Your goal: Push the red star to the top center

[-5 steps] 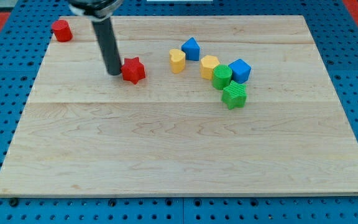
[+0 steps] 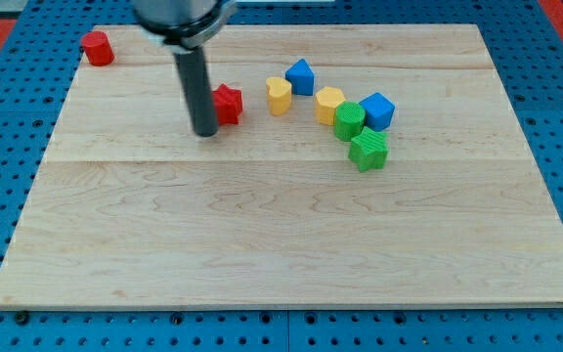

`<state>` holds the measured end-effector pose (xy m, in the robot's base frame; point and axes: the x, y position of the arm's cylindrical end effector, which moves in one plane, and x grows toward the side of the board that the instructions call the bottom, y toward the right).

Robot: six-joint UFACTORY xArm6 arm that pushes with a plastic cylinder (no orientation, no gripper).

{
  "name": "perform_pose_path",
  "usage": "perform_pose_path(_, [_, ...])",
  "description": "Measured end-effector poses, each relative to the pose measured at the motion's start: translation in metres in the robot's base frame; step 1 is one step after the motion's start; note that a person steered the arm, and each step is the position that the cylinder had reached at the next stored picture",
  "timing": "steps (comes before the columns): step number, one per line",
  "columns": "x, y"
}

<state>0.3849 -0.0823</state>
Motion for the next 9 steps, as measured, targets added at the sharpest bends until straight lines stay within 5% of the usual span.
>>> perform_pose_path(2, [-0.078, 0.015])
perform_pose_path(4, [-0.075, -0.043])
perform_pose_path(7, [-0.143, 0.06])
perform_pose_path(9, [-0.104, 0.042])
